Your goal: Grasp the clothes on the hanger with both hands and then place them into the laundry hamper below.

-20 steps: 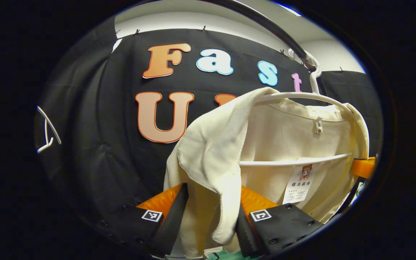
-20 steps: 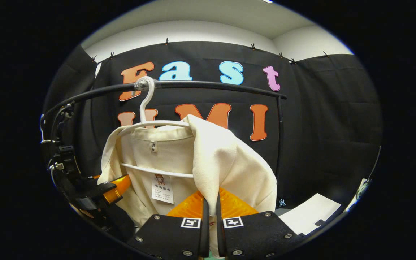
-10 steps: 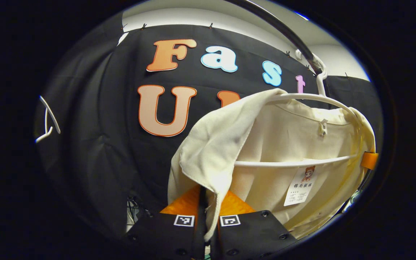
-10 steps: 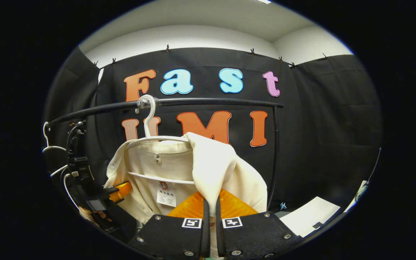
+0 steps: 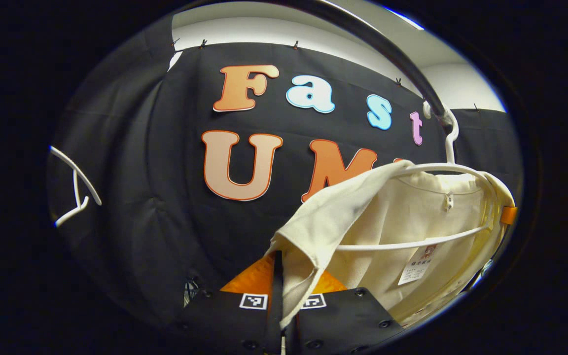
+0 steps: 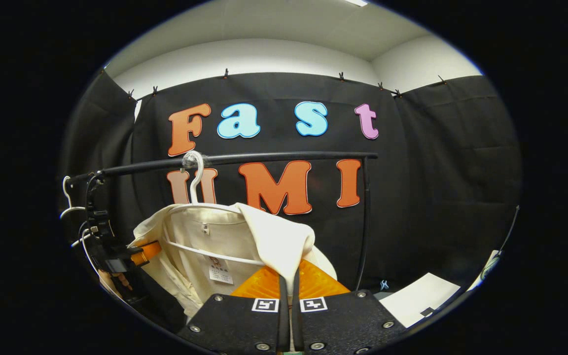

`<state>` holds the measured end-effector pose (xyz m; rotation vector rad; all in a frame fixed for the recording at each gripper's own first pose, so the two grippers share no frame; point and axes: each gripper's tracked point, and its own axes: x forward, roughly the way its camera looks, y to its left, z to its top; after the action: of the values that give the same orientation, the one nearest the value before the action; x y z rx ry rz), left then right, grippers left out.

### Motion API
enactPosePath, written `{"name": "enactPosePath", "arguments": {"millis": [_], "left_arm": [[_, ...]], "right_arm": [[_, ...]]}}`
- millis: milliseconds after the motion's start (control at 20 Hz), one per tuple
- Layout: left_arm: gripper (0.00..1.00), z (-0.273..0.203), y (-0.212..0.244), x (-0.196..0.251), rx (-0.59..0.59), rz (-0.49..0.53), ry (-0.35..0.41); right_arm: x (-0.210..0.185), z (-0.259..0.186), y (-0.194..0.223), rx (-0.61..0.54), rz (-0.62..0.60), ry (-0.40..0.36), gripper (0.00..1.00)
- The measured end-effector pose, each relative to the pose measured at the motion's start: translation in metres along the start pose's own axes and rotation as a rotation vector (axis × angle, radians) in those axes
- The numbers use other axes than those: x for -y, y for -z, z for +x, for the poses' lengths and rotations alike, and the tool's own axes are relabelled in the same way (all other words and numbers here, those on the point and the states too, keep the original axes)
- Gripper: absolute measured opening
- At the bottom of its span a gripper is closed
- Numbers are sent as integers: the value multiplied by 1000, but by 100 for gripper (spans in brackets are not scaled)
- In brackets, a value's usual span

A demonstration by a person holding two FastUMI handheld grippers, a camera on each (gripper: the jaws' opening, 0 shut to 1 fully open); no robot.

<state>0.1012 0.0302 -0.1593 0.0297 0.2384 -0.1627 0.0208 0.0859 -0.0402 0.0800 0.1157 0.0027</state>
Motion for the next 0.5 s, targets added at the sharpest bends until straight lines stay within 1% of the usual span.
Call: {"name": "enactPosePath", "arguments": {"millis": [100, 200, 500], "left_arm": [[12, 1, -8, -6, 26, 63, -9], [11, 2, -22, -8, 48, 85, -13], [11, -20, -39, -20, 89, 61, -32]], "right_arm": [[6, -2, -3, 0, -8, -7, 0], [7, -5, -4, -7, -8, -34, 0], [22, -12, -25, 32, -7, -89, 0]]}}
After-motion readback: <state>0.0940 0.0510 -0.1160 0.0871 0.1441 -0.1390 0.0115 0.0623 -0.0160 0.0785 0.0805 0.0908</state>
